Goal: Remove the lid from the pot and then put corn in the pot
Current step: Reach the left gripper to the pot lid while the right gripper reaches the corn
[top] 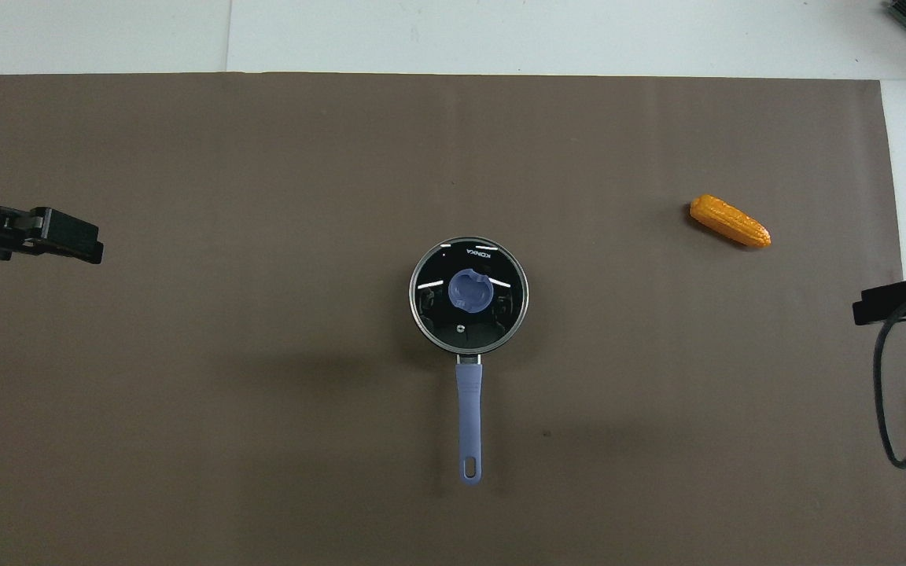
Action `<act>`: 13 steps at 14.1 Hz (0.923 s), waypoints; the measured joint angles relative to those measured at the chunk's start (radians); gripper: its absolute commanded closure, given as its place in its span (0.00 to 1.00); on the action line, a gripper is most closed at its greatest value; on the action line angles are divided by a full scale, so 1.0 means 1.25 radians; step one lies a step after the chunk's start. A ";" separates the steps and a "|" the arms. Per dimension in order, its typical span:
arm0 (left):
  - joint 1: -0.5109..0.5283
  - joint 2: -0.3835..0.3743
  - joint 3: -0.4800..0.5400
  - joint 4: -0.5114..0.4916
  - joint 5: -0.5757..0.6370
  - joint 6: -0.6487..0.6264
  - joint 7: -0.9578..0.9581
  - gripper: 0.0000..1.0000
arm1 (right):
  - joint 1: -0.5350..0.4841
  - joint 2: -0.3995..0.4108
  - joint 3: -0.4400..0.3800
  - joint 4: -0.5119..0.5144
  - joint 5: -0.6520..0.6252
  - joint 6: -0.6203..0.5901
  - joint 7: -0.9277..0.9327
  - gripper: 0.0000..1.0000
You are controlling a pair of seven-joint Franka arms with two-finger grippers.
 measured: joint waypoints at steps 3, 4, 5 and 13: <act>-0.059 0.004 -0.004 -0.020 0.000 0.028 -0.064 0.00 | -0.006 0.040 -0.002 -0.073 0.000 0.113 -0.101 0.00; -0.081 0.006 -0.005 -0.028 0.000 0.044 -0.093 0.00 | -0.008 0.065 -0.002 -0.087 0.000 0.151 -0.138 0.00; -0.102 0.011 -0.006 -0.034 0.000 0.060 -0.122 0.00 | -0.010 0.096 -0.002 -0.095 0.000 0.188 -0.174 0.00; -0.251 0.092 -0.008 -0.044 0.000 0.180 -0.339 0.00 | -0.026 0.334 -0.002 -0.116 0.005 0.472 -0.450 0.00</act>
